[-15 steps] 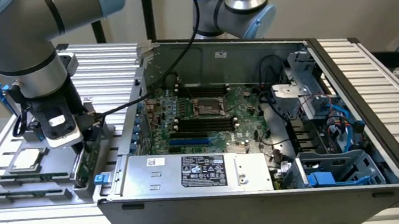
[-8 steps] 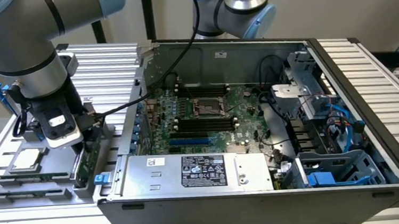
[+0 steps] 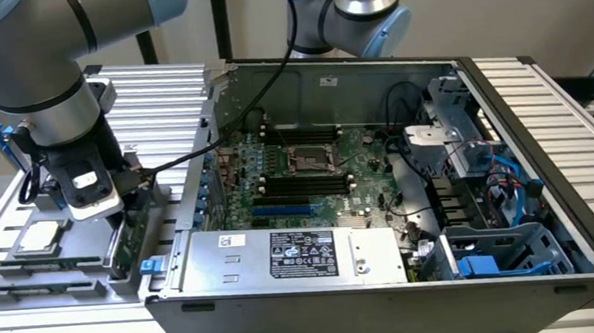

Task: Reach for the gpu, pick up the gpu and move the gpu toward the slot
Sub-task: 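Pick up the gpu and move the gpu toward the slot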

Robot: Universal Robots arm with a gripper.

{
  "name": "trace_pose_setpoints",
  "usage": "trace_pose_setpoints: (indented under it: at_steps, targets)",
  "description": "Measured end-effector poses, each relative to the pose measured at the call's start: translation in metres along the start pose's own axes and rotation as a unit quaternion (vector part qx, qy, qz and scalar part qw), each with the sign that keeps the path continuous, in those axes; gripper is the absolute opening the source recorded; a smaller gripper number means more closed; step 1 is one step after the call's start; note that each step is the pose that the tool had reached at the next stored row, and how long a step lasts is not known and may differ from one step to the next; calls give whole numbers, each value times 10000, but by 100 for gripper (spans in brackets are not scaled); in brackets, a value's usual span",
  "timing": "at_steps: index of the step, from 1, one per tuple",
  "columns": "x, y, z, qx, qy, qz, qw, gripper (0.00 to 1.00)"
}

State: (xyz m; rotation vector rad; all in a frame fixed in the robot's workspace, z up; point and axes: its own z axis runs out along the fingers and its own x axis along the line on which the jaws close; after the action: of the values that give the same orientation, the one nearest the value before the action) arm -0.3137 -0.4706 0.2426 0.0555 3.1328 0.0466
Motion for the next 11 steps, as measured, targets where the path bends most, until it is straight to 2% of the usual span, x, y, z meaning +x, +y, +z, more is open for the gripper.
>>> trace_pose_setpoints:
  at_steps: [11]
  targets:
    - [-16, 2, -67, -10, 65, -6, 10000, 26]
